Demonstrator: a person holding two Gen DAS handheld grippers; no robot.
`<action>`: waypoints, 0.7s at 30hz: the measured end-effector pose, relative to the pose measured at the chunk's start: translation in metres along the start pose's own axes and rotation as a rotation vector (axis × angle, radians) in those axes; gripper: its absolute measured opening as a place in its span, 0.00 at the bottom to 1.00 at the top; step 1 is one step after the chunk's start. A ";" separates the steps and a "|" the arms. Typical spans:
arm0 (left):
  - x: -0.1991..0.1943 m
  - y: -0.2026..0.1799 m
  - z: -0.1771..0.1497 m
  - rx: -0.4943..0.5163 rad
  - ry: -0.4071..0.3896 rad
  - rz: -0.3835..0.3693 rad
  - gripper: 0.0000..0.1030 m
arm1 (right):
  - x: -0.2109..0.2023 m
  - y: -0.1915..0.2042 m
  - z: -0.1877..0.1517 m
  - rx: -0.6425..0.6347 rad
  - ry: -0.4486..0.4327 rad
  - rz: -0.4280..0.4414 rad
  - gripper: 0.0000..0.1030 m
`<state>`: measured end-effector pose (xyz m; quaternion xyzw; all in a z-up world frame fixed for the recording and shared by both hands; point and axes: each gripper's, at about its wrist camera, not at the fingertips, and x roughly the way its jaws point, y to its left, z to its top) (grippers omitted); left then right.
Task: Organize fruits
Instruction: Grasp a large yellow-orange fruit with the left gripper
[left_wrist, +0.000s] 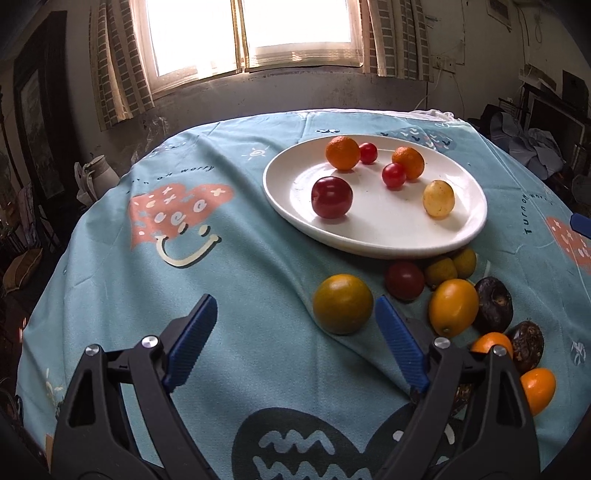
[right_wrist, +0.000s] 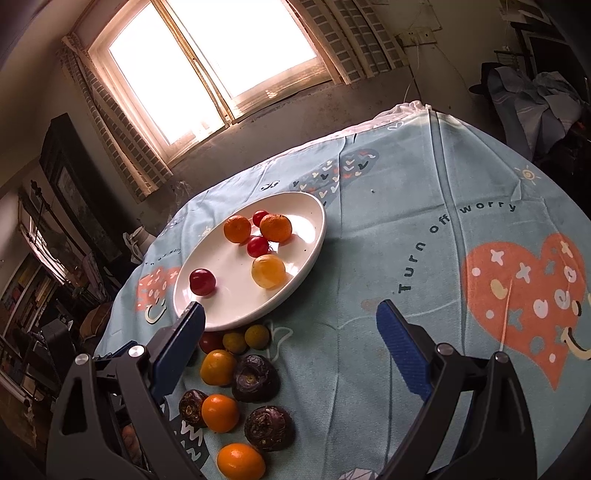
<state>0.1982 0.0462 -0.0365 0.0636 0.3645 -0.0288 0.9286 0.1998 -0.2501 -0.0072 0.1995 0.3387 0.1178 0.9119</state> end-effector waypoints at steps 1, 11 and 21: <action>0.002 -0.004 -0.001 0.014 0.005 -0.008 0.82 | 0.000 0.000 0.001 0.001 -0.002 -0.002 0.91; 0.021 -0.022 0.004 0.073 0.062 -0.121 0.55 | 0.001 0.003 -0.001 -0.021 -0.011 -0.020 0.91; 0.034 -0.015 0.005 0.017 0.110 -0.212 0.41 | 0.004 0.006 -0.002 -0.046 0.006 -0.020 0.91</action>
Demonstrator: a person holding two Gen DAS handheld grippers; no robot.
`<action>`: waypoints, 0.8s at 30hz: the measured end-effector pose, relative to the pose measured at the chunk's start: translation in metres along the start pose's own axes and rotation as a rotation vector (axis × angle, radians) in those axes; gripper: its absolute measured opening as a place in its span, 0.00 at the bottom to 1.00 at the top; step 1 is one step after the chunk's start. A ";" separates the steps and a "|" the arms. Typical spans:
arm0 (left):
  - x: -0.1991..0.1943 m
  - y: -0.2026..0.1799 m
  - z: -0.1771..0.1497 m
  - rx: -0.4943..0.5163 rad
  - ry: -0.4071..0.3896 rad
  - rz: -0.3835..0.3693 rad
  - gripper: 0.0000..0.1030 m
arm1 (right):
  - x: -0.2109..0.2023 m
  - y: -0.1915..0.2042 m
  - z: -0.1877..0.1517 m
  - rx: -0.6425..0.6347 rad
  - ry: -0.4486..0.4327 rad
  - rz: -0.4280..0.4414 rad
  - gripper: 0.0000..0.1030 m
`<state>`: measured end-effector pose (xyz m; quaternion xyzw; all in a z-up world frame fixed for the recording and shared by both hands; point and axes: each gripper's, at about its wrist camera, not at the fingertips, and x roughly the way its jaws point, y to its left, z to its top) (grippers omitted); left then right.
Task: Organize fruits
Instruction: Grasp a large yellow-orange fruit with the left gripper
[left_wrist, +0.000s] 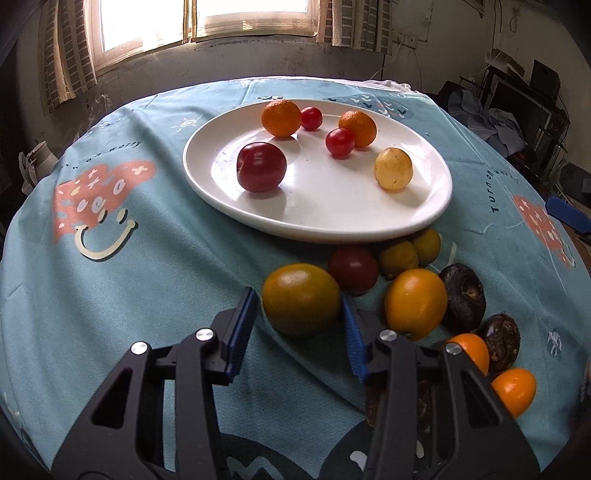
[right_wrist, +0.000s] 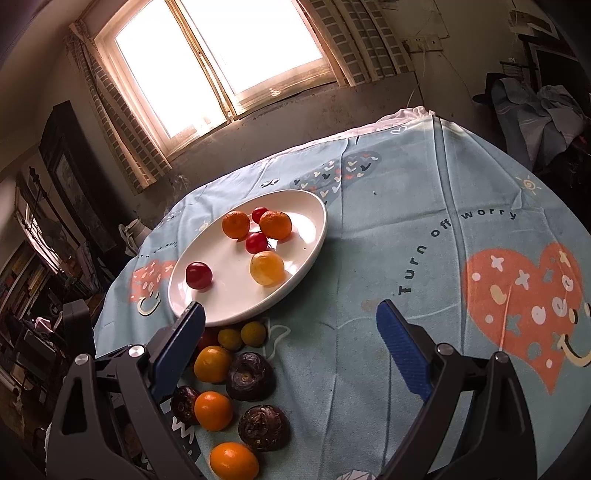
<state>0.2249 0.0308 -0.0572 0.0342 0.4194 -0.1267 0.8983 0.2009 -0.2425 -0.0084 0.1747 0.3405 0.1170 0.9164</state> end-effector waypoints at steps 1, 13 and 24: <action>-0.002 0.001 0.000 -0.006 -0.008 0.002 0.40 | 0.000 0.000 0.000 -0.002 0.002 0.001 0.91; -0.017 0.024 -0.005 -0.122 -0.007 0.039 0.39 | 0.037 0.016 -0.020 -0.067 0.233 0.104 0.66; -0.019 0.027 -0.009 -0.136 -0.003 0.058 0.39 | 0.051 0.052 -0.049 -0.351 0.292 0.019 0.44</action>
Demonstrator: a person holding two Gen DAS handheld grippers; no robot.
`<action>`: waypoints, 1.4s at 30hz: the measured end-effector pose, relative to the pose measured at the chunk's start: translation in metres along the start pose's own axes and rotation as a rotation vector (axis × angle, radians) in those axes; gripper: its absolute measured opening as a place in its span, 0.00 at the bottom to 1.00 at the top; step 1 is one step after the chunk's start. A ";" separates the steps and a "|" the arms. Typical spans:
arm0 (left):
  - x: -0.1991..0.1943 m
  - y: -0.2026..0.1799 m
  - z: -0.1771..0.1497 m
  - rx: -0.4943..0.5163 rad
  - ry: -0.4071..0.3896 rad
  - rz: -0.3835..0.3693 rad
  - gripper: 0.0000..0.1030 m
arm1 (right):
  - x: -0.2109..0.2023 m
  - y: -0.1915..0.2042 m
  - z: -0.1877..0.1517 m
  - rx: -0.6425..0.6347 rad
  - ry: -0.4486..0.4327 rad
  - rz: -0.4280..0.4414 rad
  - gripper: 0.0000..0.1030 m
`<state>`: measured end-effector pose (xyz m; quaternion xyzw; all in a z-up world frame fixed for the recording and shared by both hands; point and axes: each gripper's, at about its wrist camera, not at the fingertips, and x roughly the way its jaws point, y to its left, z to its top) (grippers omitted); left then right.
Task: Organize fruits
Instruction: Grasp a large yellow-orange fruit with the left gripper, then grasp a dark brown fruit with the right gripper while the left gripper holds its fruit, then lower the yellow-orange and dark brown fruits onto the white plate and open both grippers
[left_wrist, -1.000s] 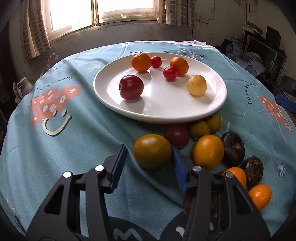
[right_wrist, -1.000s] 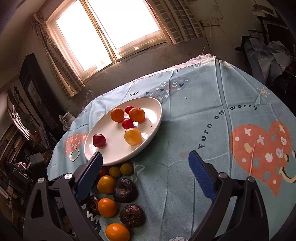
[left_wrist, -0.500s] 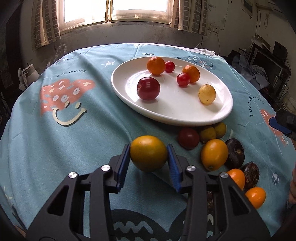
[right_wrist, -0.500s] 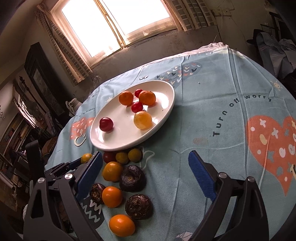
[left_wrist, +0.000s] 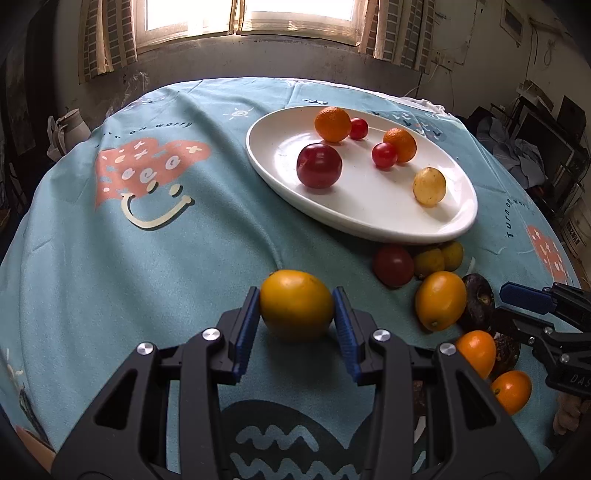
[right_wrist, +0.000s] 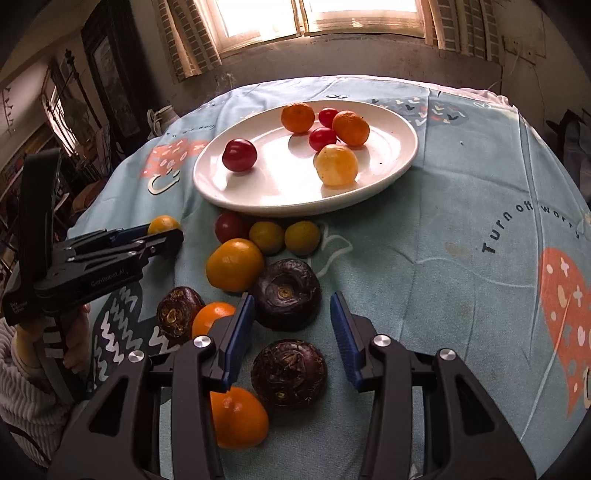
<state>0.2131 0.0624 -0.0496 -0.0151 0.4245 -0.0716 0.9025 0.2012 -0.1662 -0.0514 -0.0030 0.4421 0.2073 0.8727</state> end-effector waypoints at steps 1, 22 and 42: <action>0.000 0.000 0.000 0.002 -0.001 0.002 0.39 | 0.003 0.002 -0.001 -0.014 -0.003 -0.014 0.44; 0.006 0.001 -0.002 -0.001 0.004 0.014 0.38 | 0.016 0.003 0.002 0.059 0.016 0.094 0.37; -0.021 -0.042 0.073 -0.001 -0.161 0.019 0.38 | -0.058 -0.039 0.081 0.237 -0.285 0.075 0.37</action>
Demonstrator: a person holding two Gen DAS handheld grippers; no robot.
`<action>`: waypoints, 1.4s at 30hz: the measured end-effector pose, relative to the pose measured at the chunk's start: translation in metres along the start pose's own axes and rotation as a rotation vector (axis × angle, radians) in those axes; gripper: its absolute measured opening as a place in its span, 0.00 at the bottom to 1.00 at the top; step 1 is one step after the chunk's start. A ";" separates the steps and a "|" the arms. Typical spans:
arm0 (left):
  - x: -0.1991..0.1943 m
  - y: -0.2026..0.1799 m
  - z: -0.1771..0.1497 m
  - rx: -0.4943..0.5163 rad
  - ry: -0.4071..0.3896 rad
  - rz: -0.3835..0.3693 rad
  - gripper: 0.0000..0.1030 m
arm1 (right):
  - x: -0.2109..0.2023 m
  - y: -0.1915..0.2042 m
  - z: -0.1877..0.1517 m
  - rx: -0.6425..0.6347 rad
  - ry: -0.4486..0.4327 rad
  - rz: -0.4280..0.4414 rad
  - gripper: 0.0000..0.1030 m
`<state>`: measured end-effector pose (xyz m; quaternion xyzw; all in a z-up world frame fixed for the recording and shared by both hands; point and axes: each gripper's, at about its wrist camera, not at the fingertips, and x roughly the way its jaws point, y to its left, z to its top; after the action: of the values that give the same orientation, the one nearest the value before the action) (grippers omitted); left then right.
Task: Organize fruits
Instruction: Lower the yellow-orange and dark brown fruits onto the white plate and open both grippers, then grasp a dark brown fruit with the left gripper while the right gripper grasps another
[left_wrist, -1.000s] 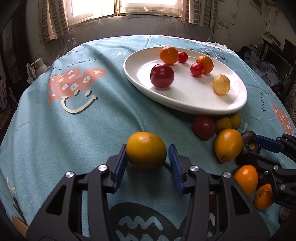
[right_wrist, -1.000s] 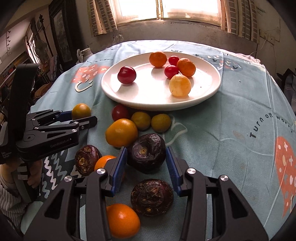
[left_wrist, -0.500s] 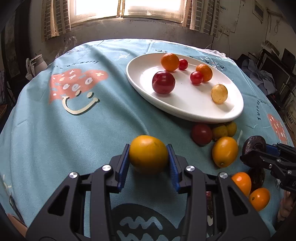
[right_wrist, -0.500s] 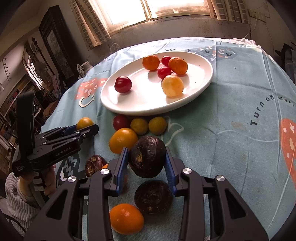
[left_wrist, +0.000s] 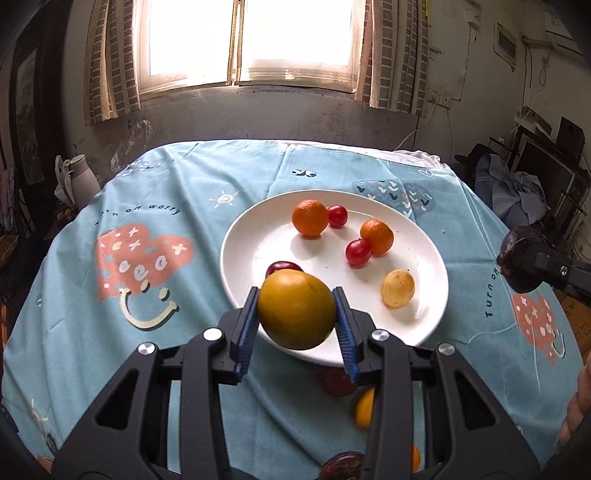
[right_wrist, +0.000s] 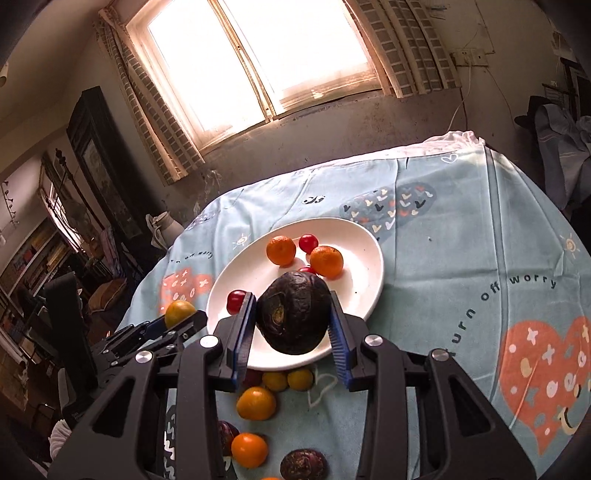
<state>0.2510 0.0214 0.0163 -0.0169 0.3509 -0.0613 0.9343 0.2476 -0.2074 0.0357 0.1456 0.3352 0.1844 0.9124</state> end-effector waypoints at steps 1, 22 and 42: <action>0.006 -0.004 -0.001 0.001 0.004 -0.012 0.38 | 0.011 0.003 0.001 0.000 0.009 0.005 0.37; 0.020 -0.005 -0.021 0.094 -0.025 0.088 0.86 | 0.039 0.017 0.007 -0.024 0.000 0.014 0.62; -0.015 0.012 -0.077 0.082 0.050 0.104 0.92 | -0.009 -0.021 -0.061 0.052 0.089 0.001 0.71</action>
<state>0.1903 0.0362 -0.0322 0.0414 0.3716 -0.0272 0.9271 0.2051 -0.2213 -0.0123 0.1611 0.3802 0.1824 0.8923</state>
